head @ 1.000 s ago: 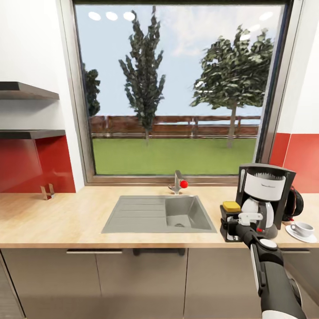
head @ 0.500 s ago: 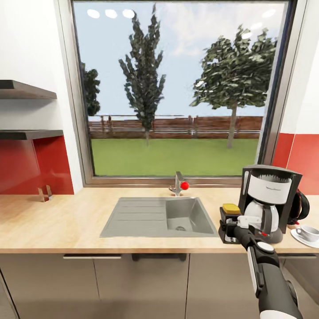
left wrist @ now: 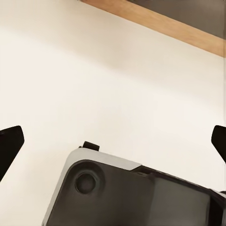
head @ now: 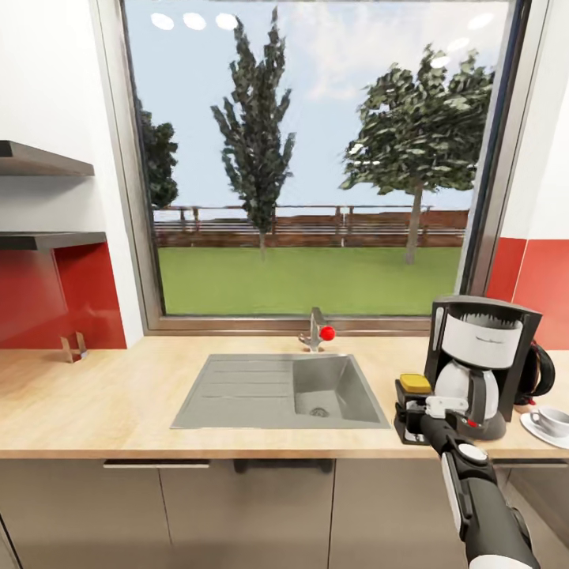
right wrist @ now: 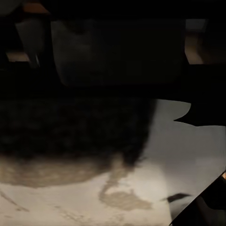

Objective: Set up a coffee station on the kitchen countertop: keep the coffee maker on the countertop, move the bottle of coffee from the kitchen shelf to the counter next to the coffee maker, place a paper coffee filter on top of the coffee maker, put the saucer next to the coffee maker with the coffee cup on the saucer, and place the electric kettle next to the coffee maker.

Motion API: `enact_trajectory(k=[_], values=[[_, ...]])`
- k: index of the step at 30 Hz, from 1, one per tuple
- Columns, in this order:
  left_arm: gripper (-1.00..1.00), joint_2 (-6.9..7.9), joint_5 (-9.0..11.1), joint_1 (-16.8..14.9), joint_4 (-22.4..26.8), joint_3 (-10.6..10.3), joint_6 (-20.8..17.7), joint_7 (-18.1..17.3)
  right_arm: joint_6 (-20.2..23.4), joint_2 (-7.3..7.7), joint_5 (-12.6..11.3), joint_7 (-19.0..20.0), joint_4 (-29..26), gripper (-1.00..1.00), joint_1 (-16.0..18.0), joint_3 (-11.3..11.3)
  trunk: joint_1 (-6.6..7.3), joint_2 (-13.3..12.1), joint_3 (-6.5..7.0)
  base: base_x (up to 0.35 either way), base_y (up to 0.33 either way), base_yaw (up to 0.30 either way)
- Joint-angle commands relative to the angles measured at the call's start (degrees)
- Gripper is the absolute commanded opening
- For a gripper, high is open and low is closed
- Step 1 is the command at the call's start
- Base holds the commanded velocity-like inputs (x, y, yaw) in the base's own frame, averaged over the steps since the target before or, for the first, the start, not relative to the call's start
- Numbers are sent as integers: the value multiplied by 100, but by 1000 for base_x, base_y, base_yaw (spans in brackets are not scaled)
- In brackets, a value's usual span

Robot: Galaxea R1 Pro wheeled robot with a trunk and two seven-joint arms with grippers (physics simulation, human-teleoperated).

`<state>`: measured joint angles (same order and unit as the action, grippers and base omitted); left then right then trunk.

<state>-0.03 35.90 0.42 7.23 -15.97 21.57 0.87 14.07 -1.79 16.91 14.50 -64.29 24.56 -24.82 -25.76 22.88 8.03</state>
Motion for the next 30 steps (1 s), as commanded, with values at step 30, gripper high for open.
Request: enact_trajectory(k=[30], values=[[100,3,35,2,7,-55,7,8,-692,127,9,-356,1082,-100,202,4,-2,4,0,73,-10,0]])
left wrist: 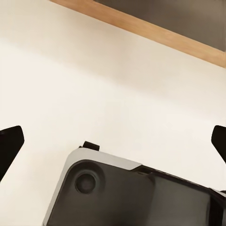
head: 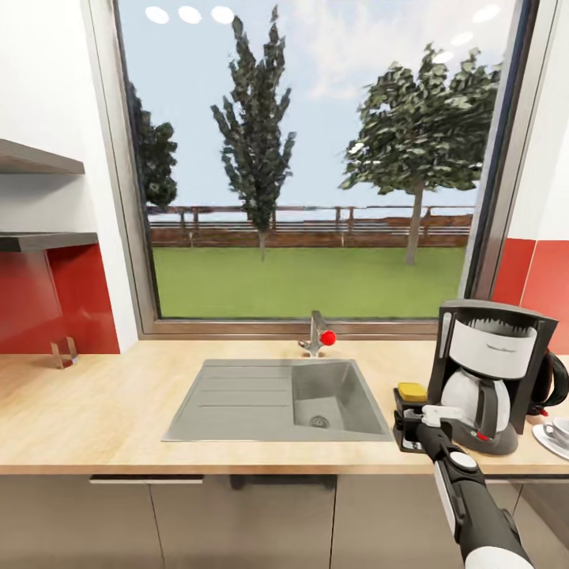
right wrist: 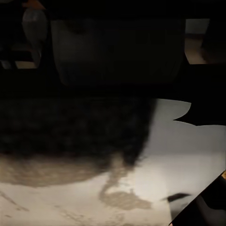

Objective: Set up a coffee station on the kitchen countertop: keep the coffee maker on the countertop, move the bottle of coffee from the kitchen shelf to the counter next to the coffee maker, place a paper coffee filter on top of the coffee maker, put the saucer next to the coffee maker with the coffee cup on the saucer, and place the electric kettle next to the coffee maker.

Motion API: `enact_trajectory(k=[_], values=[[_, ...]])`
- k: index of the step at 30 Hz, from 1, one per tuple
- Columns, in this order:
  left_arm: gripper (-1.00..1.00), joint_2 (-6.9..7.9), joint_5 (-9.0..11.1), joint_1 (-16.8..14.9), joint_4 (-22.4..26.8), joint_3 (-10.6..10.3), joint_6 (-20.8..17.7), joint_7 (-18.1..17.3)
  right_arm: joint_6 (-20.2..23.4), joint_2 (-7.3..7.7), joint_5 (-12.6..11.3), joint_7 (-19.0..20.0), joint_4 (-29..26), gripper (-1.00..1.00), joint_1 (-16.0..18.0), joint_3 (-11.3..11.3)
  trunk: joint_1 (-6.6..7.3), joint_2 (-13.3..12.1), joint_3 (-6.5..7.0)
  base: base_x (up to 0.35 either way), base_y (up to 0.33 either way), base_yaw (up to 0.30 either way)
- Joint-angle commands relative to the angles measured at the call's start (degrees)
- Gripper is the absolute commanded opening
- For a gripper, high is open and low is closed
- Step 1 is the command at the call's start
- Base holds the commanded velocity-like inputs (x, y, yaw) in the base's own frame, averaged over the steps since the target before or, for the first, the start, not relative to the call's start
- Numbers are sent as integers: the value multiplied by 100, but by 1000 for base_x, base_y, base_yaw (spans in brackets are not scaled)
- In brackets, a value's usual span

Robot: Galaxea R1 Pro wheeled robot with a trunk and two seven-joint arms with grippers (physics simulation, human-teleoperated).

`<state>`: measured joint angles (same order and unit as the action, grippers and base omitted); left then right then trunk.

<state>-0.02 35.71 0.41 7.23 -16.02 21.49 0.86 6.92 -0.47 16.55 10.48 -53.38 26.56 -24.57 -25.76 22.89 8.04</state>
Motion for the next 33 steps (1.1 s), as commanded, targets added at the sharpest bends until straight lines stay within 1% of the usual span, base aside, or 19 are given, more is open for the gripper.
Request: enact_trajectory(k=[1,7,10,17,20,23,33], values=[[100,5,52,3,7,-49,14,10,22,1,44,44,-8,-100,1,-22,-2,3,-1,2,-104,0],[100,9,56,5,7,-47,5,7,-7,9,46,43,40,-100,0,-23,-2,3,-1,26,-178,0],[100,10,54,4,7,-49,11,8,-79,11,46,42,118,-100,6,-25,-2,3,-1,4,-27,0],[100,10,57,3,7,-50,11,7,-93,7,44,33,154,-100,7,-29,-2,3,-1,4,-4,0],[100,10,58,3,7,-50,-2,6,-94,4,43,33,159,-100,7,-30,-2,3,-1,140,-3,0],[100,17,68,4,0,-45,-7,4,-183,4,49,33,182,-100,7,-29,-2,3,-1,196,-46,0],[100,19,102,5,-2,-41,-7,2,-225,12,50,33,257,-100,7,-24,-2,3,-1,14,-17,0]])
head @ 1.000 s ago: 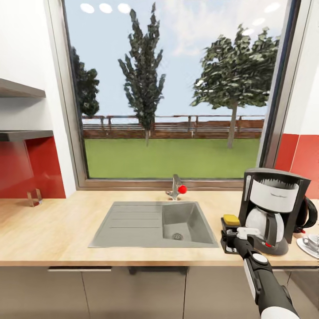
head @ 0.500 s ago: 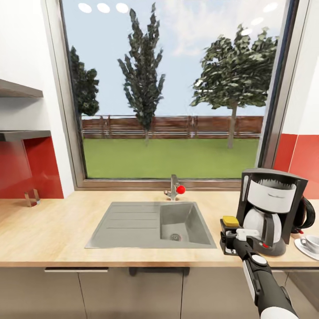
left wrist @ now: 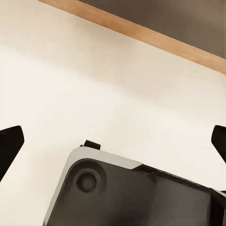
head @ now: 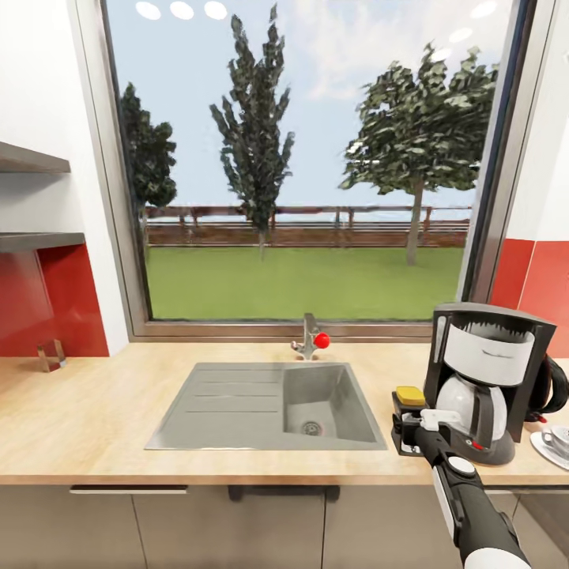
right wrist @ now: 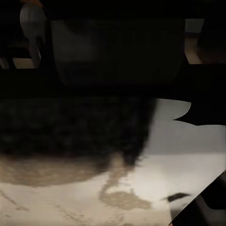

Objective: Set up a coffee station on the kitchen countertop: keep the coffee maker on the countertop, move the bottle of coffee from the kitchen shelf to the counter next to the coffee maker, place a paper coffee filter on top of the coffee maker, put the saucer next to the coffee maker with the coffee cup on the saucer, and place the electric kettle next to the coffee maker.

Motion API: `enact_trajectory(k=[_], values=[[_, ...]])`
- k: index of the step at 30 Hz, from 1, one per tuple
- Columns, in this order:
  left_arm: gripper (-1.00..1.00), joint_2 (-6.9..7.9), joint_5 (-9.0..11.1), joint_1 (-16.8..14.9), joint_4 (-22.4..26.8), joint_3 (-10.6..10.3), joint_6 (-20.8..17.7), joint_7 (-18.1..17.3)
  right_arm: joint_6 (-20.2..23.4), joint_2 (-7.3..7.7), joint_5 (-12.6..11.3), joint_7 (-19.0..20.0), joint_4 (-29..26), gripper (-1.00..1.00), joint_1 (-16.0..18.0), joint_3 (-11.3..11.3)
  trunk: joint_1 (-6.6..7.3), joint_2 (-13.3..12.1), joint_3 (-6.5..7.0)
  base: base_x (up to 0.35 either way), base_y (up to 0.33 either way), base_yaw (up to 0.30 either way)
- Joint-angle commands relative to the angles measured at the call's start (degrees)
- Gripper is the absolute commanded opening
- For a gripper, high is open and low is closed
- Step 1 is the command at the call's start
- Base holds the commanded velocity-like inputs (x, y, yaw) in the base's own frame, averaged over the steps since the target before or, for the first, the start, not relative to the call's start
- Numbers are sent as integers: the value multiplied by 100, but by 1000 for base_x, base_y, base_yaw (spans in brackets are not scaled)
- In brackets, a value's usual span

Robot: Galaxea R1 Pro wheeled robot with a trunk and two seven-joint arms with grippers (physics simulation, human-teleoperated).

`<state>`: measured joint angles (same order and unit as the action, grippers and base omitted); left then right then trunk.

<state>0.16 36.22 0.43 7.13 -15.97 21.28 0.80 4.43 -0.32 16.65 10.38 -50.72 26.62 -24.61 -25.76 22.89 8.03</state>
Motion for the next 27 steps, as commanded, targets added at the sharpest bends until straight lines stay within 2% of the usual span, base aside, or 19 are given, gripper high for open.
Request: enact_trajectory(k=[1,15,27], values=[[100,0,52,3,8,-46,12,8,23,-3,41,43,-9,-100,2,-21,-2,2,-1,6,-162,0],[100,-33,55,2,8,-50,63,8,22,-3,58,43,16,-100,2,-21,-2,2,-1,3,-36,0],[100,-32,61,1,8,-55,36,8,22,-3,58,43,23,-100,2,-19,-265,484,-216,0,0,0]])
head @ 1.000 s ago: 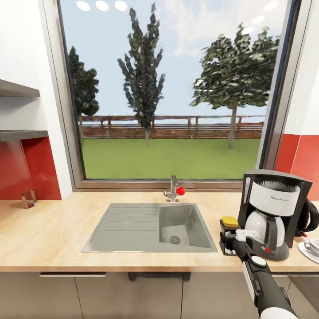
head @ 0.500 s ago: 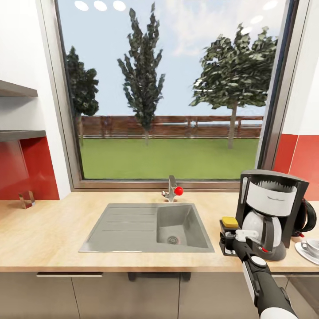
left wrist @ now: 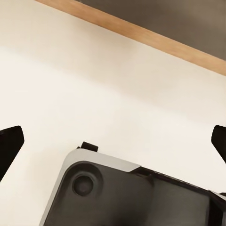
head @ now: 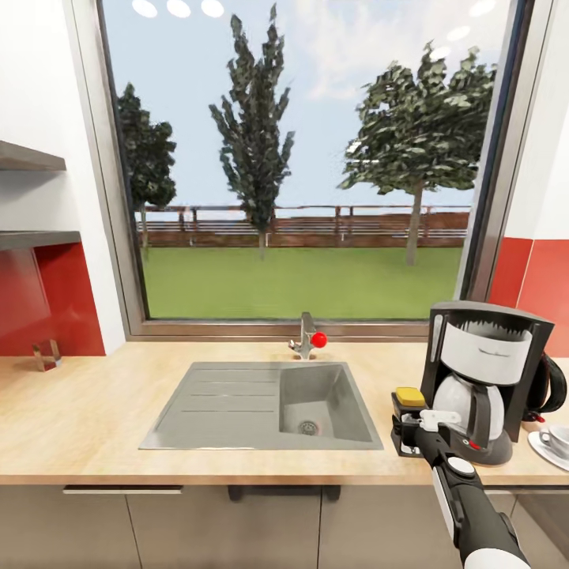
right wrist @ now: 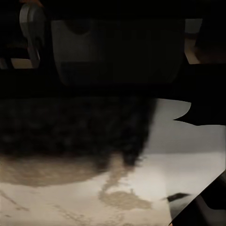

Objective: Set up a coffee station on the kitchen countertop: keep the coffee maker on the countertop, move the bottle of coffee from the kitchen shelf to the counter next to the coffee maker, place a paper coffee filter on top of the coffee maker, put the saucer next to the coffee maker with the coffee cup on the saucer, and place the electric kettle next to the coffee maker.

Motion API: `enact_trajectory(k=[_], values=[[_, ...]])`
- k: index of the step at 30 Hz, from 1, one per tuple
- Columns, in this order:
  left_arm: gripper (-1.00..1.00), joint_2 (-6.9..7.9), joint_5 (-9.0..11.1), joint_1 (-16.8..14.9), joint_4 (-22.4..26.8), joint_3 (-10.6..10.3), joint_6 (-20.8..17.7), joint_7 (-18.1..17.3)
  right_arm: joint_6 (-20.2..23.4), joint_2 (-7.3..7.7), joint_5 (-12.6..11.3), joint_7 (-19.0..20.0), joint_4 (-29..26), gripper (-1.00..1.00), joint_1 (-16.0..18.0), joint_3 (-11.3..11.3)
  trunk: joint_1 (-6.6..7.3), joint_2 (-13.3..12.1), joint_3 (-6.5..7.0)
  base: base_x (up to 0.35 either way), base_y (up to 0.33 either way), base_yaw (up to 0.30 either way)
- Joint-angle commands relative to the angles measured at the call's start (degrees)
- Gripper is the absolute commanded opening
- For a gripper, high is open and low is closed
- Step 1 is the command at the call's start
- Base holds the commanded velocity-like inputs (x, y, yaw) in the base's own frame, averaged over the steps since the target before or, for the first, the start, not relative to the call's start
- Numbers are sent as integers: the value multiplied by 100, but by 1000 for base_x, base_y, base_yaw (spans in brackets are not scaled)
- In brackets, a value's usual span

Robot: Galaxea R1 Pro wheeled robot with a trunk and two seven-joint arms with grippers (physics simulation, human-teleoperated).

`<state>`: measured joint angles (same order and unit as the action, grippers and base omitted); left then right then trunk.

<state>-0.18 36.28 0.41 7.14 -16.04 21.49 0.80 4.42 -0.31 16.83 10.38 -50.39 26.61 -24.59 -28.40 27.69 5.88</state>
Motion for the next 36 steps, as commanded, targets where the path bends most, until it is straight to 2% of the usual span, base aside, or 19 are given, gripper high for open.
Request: enact_trajectory(k=[1,19,36], values=[[100,4,55,3,7,-49,14,8,23,-4,40,43,-9,-100,2,-20,-24,44,-19,0,0,0],[100,9,55,5,7,-49,15,8,16,-4,40,43,2,-100,2,-21,-420,766,-342,0,0,0],[100,26,72,5,7,-38,44,8,-3,-3,40,43,2,-100,2,-21,-420,766,-342,45,-39,0]])
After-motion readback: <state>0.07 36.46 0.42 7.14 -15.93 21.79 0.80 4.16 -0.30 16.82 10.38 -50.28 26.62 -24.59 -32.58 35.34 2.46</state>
